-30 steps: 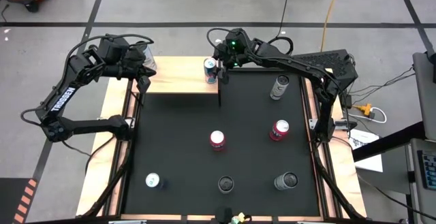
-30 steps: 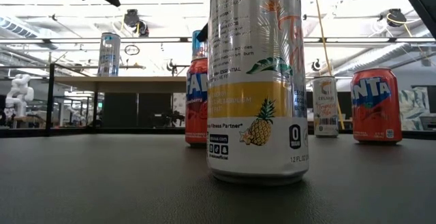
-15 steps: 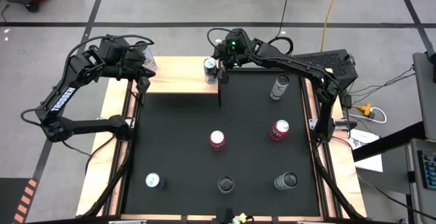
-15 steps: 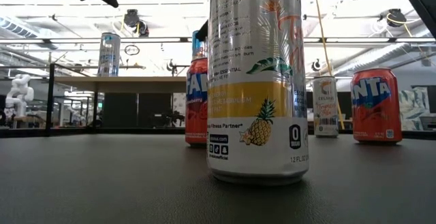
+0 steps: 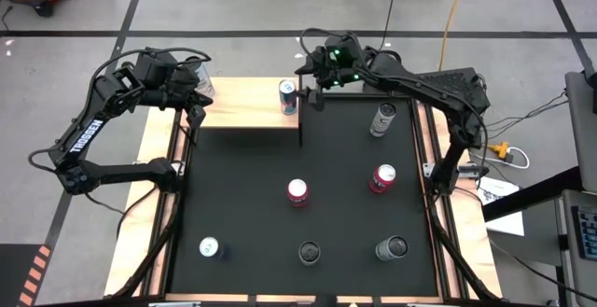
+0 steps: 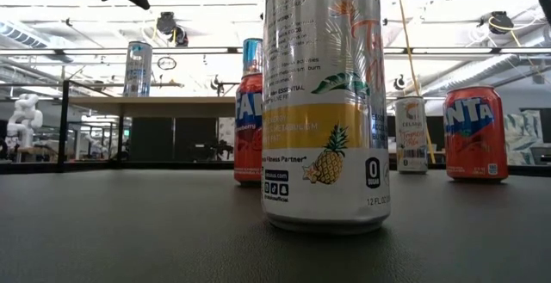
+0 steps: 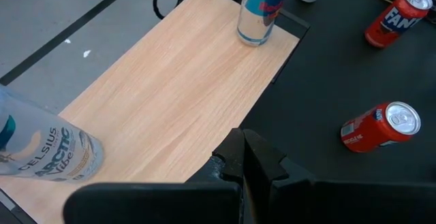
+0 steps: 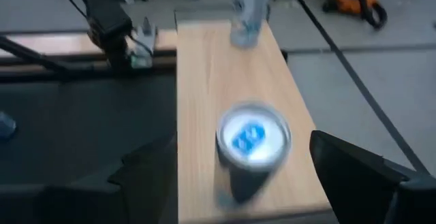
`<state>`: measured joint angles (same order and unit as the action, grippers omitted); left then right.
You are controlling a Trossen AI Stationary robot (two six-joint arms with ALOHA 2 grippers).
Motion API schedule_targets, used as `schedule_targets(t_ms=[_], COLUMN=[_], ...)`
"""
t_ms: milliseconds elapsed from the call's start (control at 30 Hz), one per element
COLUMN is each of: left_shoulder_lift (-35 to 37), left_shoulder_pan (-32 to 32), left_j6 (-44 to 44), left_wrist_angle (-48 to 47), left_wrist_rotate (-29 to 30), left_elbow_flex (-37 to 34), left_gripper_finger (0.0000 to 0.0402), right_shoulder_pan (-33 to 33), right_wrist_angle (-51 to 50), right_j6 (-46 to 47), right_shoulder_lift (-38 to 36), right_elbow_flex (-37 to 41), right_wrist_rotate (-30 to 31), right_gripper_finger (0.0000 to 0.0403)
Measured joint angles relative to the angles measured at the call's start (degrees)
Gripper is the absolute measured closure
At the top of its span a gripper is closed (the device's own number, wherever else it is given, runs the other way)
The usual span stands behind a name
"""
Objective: Place canned beverage on shelf
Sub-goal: Put the top blue soda can on the shelf
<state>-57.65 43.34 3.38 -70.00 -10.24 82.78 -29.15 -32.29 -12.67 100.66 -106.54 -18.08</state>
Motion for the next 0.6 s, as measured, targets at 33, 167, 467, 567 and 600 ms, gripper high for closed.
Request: schedule_targets(t_ms=[33,167,467,567,600], left_shoulder_lift=[0.0,0.0,0.0,0.0,0.0], left_shoulder_pan=[0.0,0.0,0.0,0.0,0.0], left_j6=[0.0,0.2,0.4,0.4,0.5], left_wrist_angle=[0.0,0.0,0.0,0.0,0.0], left_wrist_rotate=[0.0,0.0,0.0,0.0,0.0], left_elbow_flex=[0.0,0.0,0.0,0.0,0.0], left_gripper_finger=[0.0401,0.0401,0.0401,0.0401,0.0401], right_shoulder_pan=[0.0,0.0,0.2,0.1,0.1], right_wrist_angle=[-1.6,-7.2,-9.6,-8.6,-8.0], right_j6=[0.0,0.0,0.1,1.4,1.4], right_shoulder_lift=[-0.5,-1.3,1.8,2.5,2.9], right_elbow_flex=[0.0,0.0,0.2,0.2,0.2], right_wrist_rotate=[0.9,4.3,6.3,6.2,6.2], right_gripper_finger=[0.0090,0.0103,0.0207,0.0253,0.0269])
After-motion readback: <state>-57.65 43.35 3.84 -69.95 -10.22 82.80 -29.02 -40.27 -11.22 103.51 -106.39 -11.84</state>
